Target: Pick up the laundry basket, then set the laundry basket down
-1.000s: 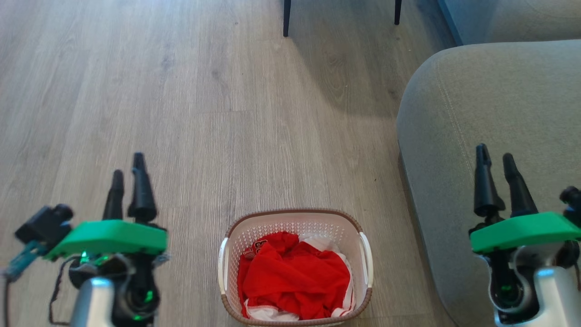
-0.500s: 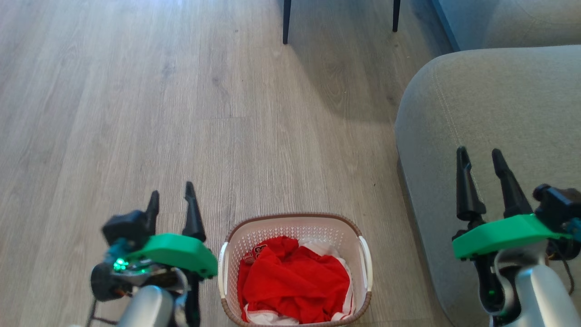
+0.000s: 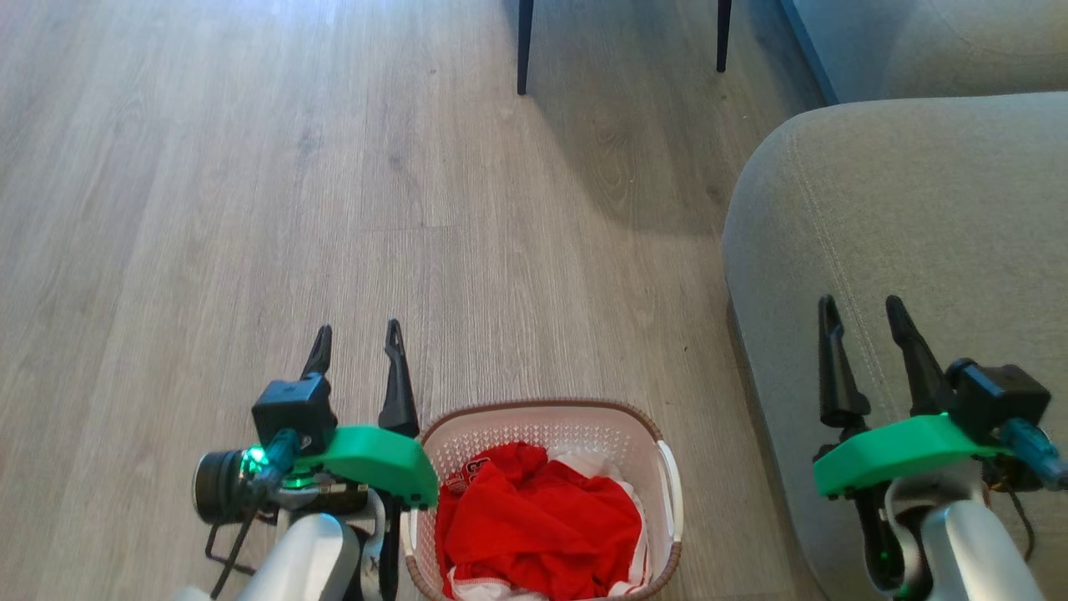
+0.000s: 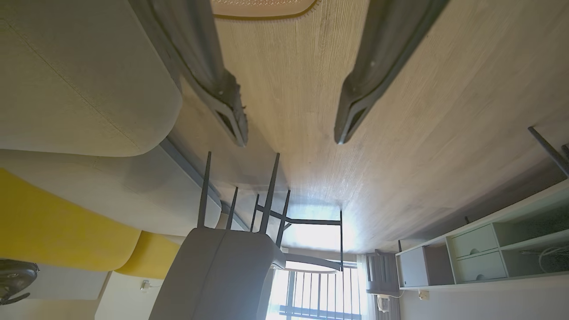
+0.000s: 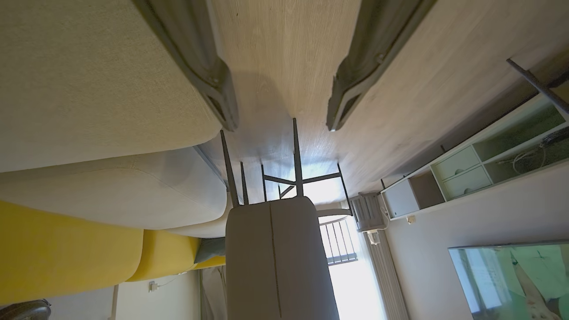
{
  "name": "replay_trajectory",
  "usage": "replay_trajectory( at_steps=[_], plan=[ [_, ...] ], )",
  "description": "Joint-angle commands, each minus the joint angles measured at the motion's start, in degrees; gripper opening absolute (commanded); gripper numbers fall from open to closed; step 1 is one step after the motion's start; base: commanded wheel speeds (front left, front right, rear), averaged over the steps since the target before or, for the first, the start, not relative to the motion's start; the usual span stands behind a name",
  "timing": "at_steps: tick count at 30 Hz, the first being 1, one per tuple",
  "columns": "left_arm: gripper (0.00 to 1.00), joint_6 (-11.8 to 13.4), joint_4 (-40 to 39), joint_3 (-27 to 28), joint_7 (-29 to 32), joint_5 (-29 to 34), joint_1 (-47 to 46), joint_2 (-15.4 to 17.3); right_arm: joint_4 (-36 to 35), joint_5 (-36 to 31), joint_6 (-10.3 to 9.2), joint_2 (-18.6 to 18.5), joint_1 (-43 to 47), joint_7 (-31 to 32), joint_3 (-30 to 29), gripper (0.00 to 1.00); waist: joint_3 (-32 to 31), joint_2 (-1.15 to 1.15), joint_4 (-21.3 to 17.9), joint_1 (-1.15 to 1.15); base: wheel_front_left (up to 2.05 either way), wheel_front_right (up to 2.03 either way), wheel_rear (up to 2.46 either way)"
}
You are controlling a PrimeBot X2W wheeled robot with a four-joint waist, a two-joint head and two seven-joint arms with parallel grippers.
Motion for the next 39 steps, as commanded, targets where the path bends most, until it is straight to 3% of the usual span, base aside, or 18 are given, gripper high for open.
replay_trajectory(
  at_steps=[1, 4, 9, 11, 14, 20, 26, 31, 39],
  plan=[
    [1.00, -0.2, -2.2, 2.0, -0.8, 0.6, -2.6, -0.3, -2.1, -1.4, 0.33, -0.1, -2.1, -0.9, 1.3, 1.00, 0.0, 0.00, 0.0, 0.00, 0.00, 0.00, 0.00],
    [1.00, -2.7, -3.7, 5.4, -1.3, 0.0, -1.8, -2.3, -2.5, -2.3, 0.34, -0.1, -2.1, -1.4, 1.7, 1.00, 0.0, 0.00, -0.1, 0.00, 0.00, 0.00, 0.00],
    [1.00, -8.9, -6.2, 10.5, -2.2, 1.1, -0.8, -4.4, -3.9, -3.4, 0.36, -0.2, -2.1, -2.2, 2.7, 1.00, 0.1, 0.00, -0.1, 0.00, 0.00, 0.00, 0.00],
    [1.00, -9.9, -7.7, 12.0, -2.5, 3.4, -0.9, -4.7, -4.7, -4.2, 0.36, -0.3, -2.3, -2.5, 2.8, 1.00, 0.3, 0.00, -0.1, 0.00, 0.00, 0.00, 0.00],
    [1.00, -8.4, -9.5, 12.1, -3.0, 10.2, -1.3, -4.8, -6.1, -6.3, 0.37, -0.6, -2.6, -3.0, 3.1, 1.00, 0.5, 0.00, -0.2, 0.00, 0.00, 0.00, 0.00],
    [1.00, -3.9, -10.9, 7.1, -4.0, 20.8, -2.4, -4.8, -8.3, -11.2, 0.39, -0.9, -2.8, -4.0, 4.5, 1.00, 0.8, 0.00, -0.3, 0.00, 0.00, 0.00, 0.00],
    [1.00, -0.1, -11.3, 3.6, -4.8, 23.8, -3.1, -4.0, -9.1, -13.3, 0.41, -0.9, -2.8, -4.8, 4.8, 1.00, 1.0, 0.00, -0.3, 0.00, 0.00, 0.00, 0.00],
    [1.00, -0.6, -10.3, 4.1, -4.8, 20.9, -2.7, -4.1, -7.9, -10.6, 0.41, -0.5, -2.4, -4.8, 4.2, 1.00, 1.1, 0.00, -0.2, 0.00, 0.00, 0.00, 0.00],
    [1.00, -7.2, -1.8, 6.4, -4.8, 15.9, -1.1, -4.7, -3.4, -7.2, 0.41, -0.2, -1.4, -4.8, 4.2, 1.00, 0.7, 0.00, -0.2, 0.00, 0.00, 0.00, 0.00]
  ],
)
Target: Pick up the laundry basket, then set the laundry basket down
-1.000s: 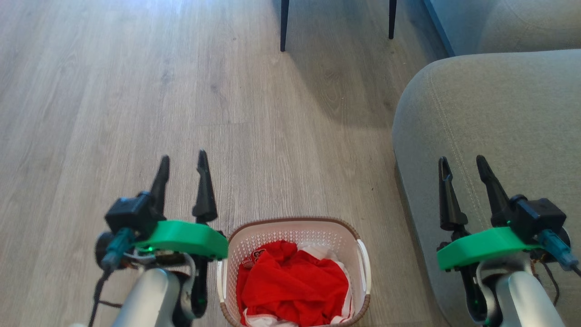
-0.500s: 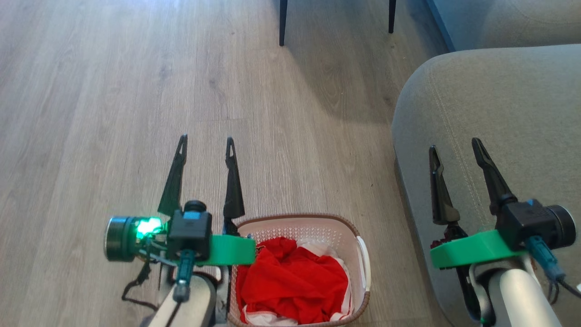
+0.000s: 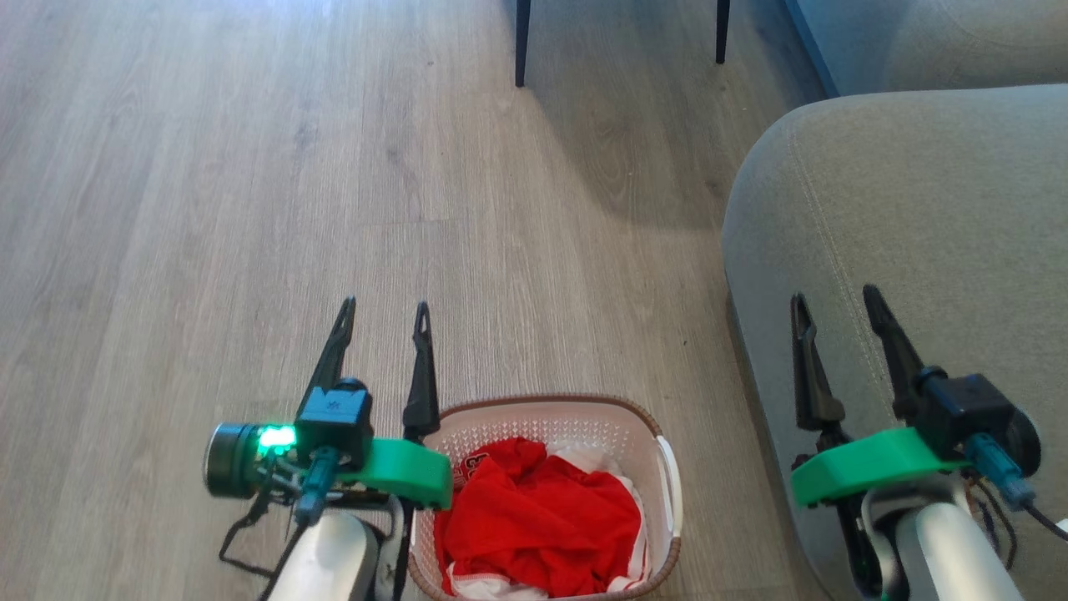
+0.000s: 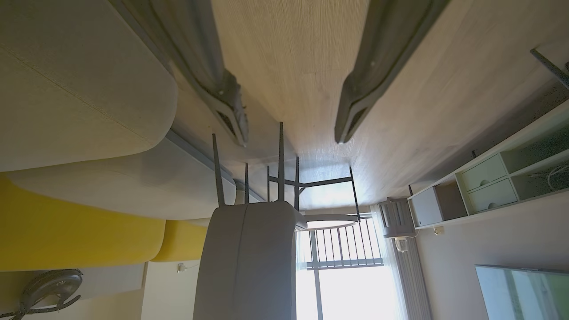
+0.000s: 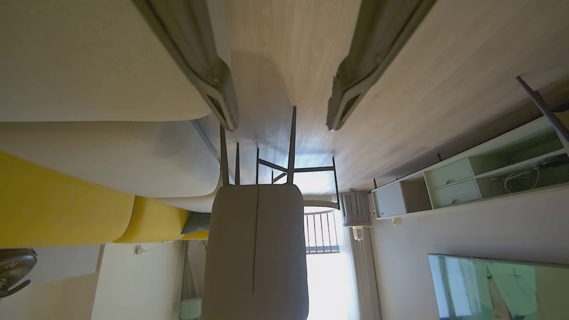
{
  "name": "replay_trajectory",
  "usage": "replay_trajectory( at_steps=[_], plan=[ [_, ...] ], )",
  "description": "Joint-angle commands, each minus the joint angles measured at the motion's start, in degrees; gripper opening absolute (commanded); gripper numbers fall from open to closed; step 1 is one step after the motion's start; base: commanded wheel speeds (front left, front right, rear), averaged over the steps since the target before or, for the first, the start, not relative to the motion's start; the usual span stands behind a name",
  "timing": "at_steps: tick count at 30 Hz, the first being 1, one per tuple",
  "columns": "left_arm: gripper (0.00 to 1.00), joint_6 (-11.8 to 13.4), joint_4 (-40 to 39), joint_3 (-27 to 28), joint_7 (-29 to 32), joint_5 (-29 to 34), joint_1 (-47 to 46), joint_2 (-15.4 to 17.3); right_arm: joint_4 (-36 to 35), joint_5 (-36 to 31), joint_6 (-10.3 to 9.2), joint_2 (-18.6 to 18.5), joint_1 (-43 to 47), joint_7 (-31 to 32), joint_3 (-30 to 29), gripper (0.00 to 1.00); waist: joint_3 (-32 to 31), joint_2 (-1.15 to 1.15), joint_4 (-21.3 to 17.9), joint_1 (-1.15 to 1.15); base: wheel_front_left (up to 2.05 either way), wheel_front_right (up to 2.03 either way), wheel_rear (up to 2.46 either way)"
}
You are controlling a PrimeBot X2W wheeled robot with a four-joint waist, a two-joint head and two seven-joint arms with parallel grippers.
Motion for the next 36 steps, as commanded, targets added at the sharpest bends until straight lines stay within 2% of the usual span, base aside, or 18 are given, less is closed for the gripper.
replay_trajectory(
  at_steps=[1, 4, 11, 36],
  plan=[
    [1.00, -0.5, -0.9, 2.7, -0.3, -0.5, -1.7, -0.2, -0.9, 0.8, 0.41, 0.0, -1.3, -0.7, 1.4, 1.00, -0.1, 0.00, 0.0, 0.00, 0.00, 0.00, 0.00],
    [1.00, -1.8, 0.0, 3.6, -0.3, -3.2, -1.5, -0.2, 1.7, 3.4, 0.41, 0.0, -1.1, -0.7, 1.8, 1.00, -0.2, 0.00, -0.1, 0.00, 0.00, 0.00, 0.00],
    [1.00, -3.6, 2.6, 3.6, -0.3, -6.0, -1.3, -0.3, 5.8, 3.1, 0.41, -0.3, -1.8, -0.7, 2.0, 1.00, -0.2, 0.00, -0.2, 0.00, 0.00, 0.00, 0.00],
    [1.00, -3.8, 4.1, 4.7, -0.3, -8.1, -0.4, -0.3, 7.5, 1.8, 0.41, -0.5, -2.5, -0.7, 3.4, 1.00, -0.3, 0.00, -0.3, 0.00, 0.00, 0.00, 0.00]
  ],
)
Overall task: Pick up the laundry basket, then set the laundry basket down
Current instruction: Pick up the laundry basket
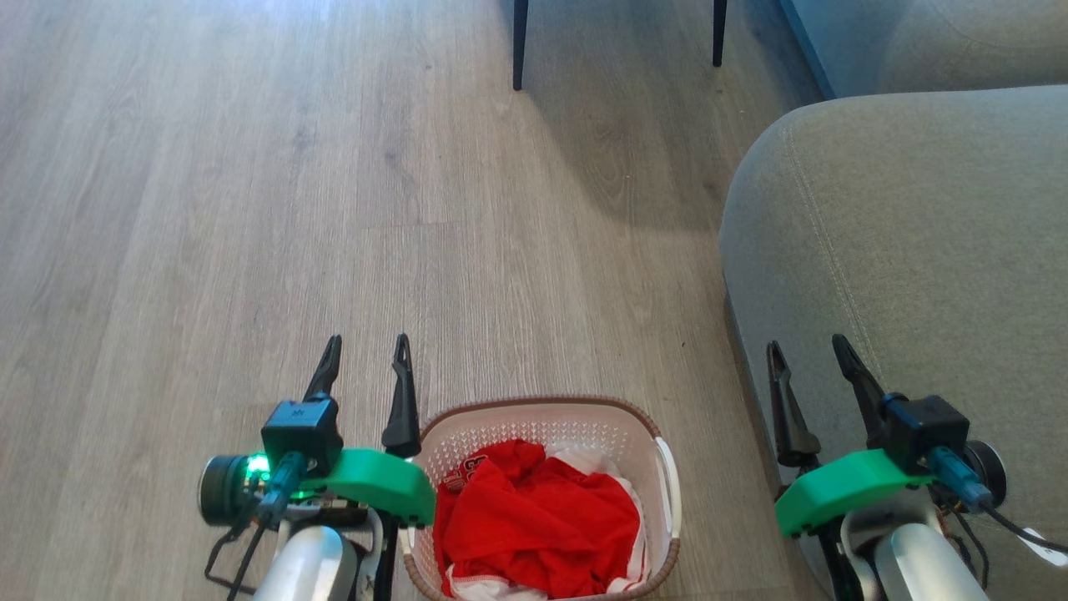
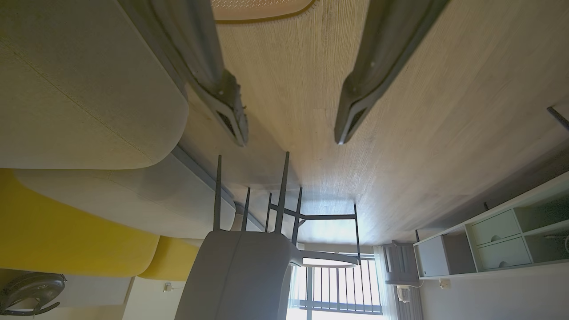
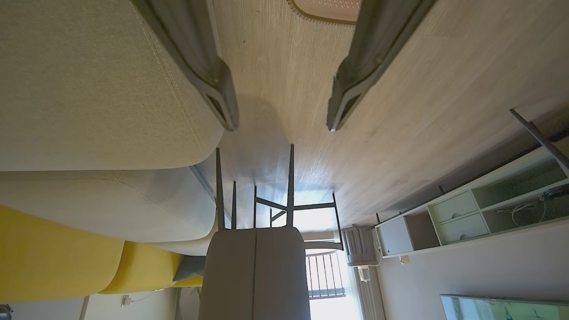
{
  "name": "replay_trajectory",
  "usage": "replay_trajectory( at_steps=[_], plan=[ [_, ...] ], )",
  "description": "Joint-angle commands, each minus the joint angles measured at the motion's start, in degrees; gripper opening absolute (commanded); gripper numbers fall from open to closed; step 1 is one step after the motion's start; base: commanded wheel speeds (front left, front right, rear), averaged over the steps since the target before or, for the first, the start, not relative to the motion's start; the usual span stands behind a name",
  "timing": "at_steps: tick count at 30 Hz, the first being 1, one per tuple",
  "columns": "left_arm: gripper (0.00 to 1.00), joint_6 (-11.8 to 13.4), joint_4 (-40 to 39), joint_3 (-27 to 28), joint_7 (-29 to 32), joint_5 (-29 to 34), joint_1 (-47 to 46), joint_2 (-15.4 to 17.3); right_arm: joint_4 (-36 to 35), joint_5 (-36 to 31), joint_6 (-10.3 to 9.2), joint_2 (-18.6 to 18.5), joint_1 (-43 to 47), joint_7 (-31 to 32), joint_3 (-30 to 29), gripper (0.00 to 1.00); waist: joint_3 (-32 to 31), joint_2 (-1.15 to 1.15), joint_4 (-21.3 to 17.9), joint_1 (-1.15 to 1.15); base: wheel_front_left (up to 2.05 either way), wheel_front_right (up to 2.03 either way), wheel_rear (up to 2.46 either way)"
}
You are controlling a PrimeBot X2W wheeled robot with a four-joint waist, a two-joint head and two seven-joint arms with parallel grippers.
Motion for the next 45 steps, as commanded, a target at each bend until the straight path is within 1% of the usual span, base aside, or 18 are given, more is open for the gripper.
replay_trajectory(
  at_steps=[1, 12, 19, 25, 28, 32, 39, 41, 45],
  plan=[
    [1.00, -0.1, -1.7, 1.9, -0.3, -0.3, -1.7, -0.1, -1.6, -0.5, 0.41, -0.5, -2.7, -0.7, 1.4, 1.00, 0.0, 0.00, 0.0, 0.00, 0.00, 0.00, 0.00],
    [1.00, 0.3, -1.3, 2.1, -0.3, -1.2, -1.6, -0.1, -1.7, -0.7, 0.41, -0.8, -2.6, -0.7, 1.3, 1.00, 0.8, 0.00, -0.1, 0.00, 0.00, 0.00, 0.00],
    [1.00, 0.3, -0.2, 1.6, -0.3, -2.3, -1.6, -0.1, -0.1, 0.4, 0.41, -1.0, -2.7, -0.7, 1.1, 1.00, 3.0, 0.00, -0.1, 0.00, 0.00, 0.00, 0.00],
    [1.00, 0.5, 6.2, -1.1, -0.3, -3.9, -3.1, -0.1, 2.8, 0.5, 0.41, -1.6, -4.0, -0.7, 1.5, 1.00, 7.1, 0.00, 0.1, 0.00, 0.00, 0.00, 0.00],
    [1.00, 0.7, 8.3, -2.0, -0.3, -4.4, -5.0, -0.1, 4.5, 0.7, 0.41, -1.9, -5.9, -0.7, 1.9, 1.00, 10.2, 0.00, 0.1, 0.00, 0.00, 0.00, 0.00],
    [1.00, 0.7, 11.6, -2.5, -0.3, -4.7, -7.7, -0.1, 7.9, 3.0, 0.41, -1.9, -9.0, -0.7, 2.6, 1.00, 14.7, 0.00, -0.2, 0.00, 0.00, 0.00, 0.00],
    [1.00, -0.8, 19.6, -3.0, -0.3, -6.6, -13.4, -0.1, 15.9, 5.2, 0.41, -3.1, -15.4, -0.7, 5.3, 1.00, 22.3, 0.00, -0.5, 0.00, 0.00, 0.00, 0.00],
    [1.00, -0.9, 20.8, -3.2, -0.3, -6.7, -14.3, -0.1, 17.0, 5.6, 0.41, -3.2, -16.2, -0.7, 5.7, 1.00, 23.3, 0.00, -0.5, 0.00, 0.00, 0.00, 0.00],
    [1.00, -1.2, 24.7, -3.5, -0.3, -7.6, -18.3, -0.1, 20.9, 6.8, 0.41, -3.5, -20.3, -0.7, 7.5, 1.00, 27.9, 0.00, -0.8, 0.00, 0.00, 0.00, 0.00]
  ],
)
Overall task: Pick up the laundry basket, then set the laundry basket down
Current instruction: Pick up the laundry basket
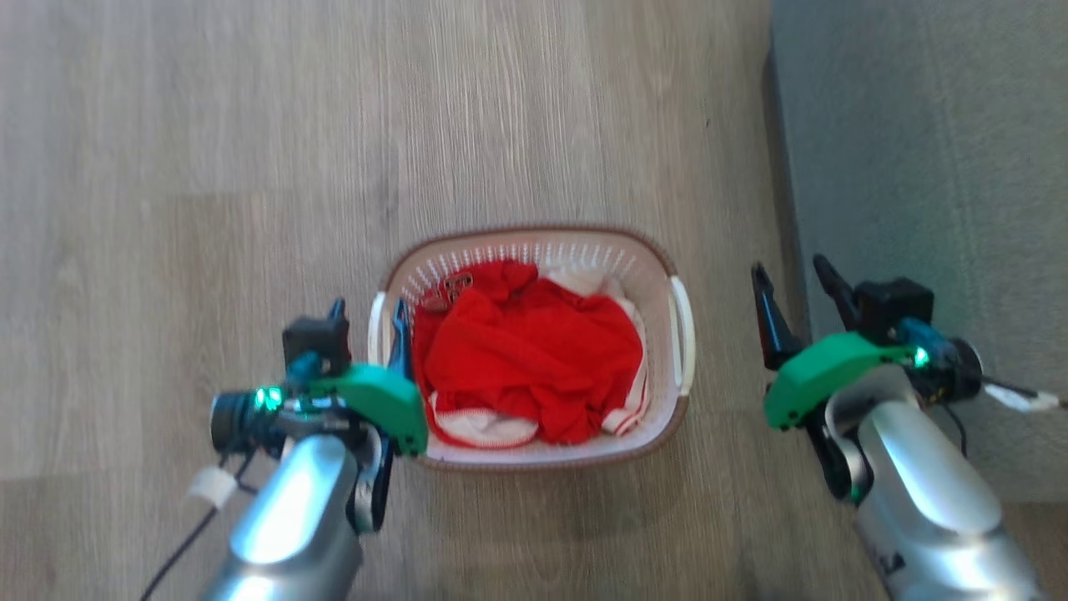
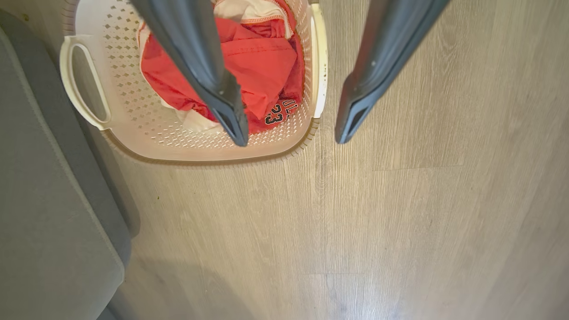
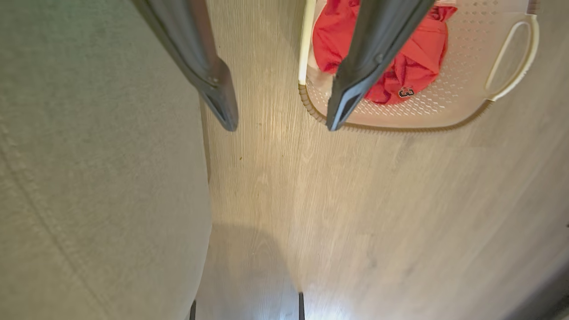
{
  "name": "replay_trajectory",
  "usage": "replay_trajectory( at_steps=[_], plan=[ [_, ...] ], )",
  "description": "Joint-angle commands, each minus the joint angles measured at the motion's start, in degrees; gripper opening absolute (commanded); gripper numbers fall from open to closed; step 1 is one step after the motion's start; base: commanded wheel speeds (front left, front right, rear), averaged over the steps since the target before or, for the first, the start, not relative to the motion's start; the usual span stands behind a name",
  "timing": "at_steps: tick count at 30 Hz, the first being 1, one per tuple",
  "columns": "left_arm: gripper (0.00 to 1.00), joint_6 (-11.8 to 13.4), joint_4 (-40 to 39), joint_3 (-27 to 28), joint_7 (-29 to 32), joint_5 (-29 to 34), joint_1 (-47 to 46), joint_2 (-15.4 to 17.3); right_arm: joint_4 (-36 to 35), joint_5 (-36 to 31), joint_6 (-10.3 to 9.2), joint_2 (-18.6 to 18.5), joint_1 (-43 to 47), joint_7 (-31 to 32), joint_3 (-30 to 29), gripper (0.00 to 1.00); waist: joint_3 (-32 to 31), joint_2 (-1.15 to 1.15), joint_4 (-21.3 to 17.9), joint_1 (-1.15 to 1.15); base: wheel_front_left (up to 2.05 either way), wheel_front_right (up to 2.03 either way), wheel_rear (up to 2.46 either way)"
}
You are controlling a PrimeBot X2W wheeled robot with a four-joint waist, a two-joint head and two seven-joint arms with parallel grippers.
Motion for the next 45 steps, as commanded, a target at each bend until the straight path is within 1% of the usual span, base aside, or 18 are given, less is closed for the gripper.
replay_trajectory(
  at_steps=[1, 6, 9, 12, 13, 18, 21, 24, 30, 37, 40, 43, 45],
  plan=[
    [1.00, 0.0, -0.6, 1.5, -0.3, -0.2, -1.9, 0.3, -0.5, 0.2, 0.41, -0.4, -1.1, -0.7, 1.5, 1.00, 3.7, 0.00, -0.3, -0.01, 0.00, 0.00, 0.00],
    [1.00, -0.6, 4.9, -0.2, -0.3, -1.8, -6.9, 0.3, 5.7, 2.3, 0.41, 0.0, -6.4, -0.7, 3.7, 1.00, 8.6, 0.00, 0.3, -0.01, 0.00, 0.00, 0.00],
    [1.00, -1.5, 9.5, -1.7, -0.3, -4.2, -9.8, 0.3, 9.3, 3.4, 0.41, 0.2, -9.4, -0.7, 5.3, 1.00, 11.4, 0.00, 0.5, -0.01, 0.00, 0.00, 0.00],
    [1.00, -1.9, 13.2, -3.2, -0.3, -6.0, -12.7, 0.3, 13.1, 4.9, 0.41, 0.5, -12.0, -0.7, 6.7, 1.00, 13.7, 0.00, 0.6, -0.01, 0.00, 0.00, 0.00],
    [1.00, -1.8, 15.2, -3.8, -0.3, -7.1, -14.2, 0.3, 15.3, 6.2, 0.41, 0.7, -13.6, -0.7, 7.7, 1.00, 15.0, 0.00, 0.6, -0.01, 0.00, 0.00, 0.00],
    [1.00, -2.0, 20.1, -5.6, -0.3, -9.7, -16.9, 0.3, 19.3, 7.5, 0.41, 0.7, -16.7, -0.7, 12.4, 1.00, 17.4, 0.00, 0.7, -0.01, 0.00, 0.00, 0.00],
    [1.00, -1.6, 22.1, -6.7, -0.3, -11.3, -18.3, 0.3, 21.3, 9.6, 0.41, 0.9, -18.3, -0.7, 14.0, 1.00, 18.6, 0.00, 0.8, -0.01, 0.00, 0.00, 0.00],
    [1.00, -1.9, 25.2, -8.6, -0.2, -13.9, -19.5, 0.3, 23.4, 11.9, 0.41, 1.2, -19.9, -0.7, 15.6, 1.00, 19.5, 0.00, 0.8, -0.01, 0.00, 0.00, 0.00],
    [1.00, -2.9, 27.3, -13.8, 1.5, -18.0, -22.6, 0.3, 26.6, 16.9, 0.41, 1.5, -22.5, 0.7, 20.2, 1.00, 21.5, 0.00, 0.9, -0.01, 0.00, 0.00, 0.00],
    [1.00, -3.2, 28.2, -19.2, 5.2, -21.4, -25.7, 0.3, 28.9, 23.1, 0.41, 1.3, -25.2, 5.1, 23.3, 1.00, 23.9, 0.00, 1.1, -0.01, 0.00, 0.00, 0.00],
    [1.00, -3.3, 28.3, -20.6, 6.2, -22.2, -26.6, 0.3, 29.3, 24.4, 0.41, 1.2, -25.9, 6.2, 24.3, 1.00, 24.5, 0.00, 1.2, -0.01, 0.00, 0.00, 0.00],
    [1.00, -4.0, 28.5, -22.8, 8.4, -23.2, -27.9, 0.3, 29.7, 25.6, 0.41, 1.0, -27.0, 7.4, 25.9, 1.00, 25.5, 0.00, 1.5, -0.01, 0.00, 0.00, 0.00],
    [1.00, -3.7, 28.9, -23.9, 8.7, -23.7, -29.0, 0.3, 29.5, 26.1, 0.41, 0.8, -27.6, 8.3, 27.5, 1.00, 26.3, 0.00, 1.7, -0.01, 0.00, 0.00, 0.00]
  ],
)
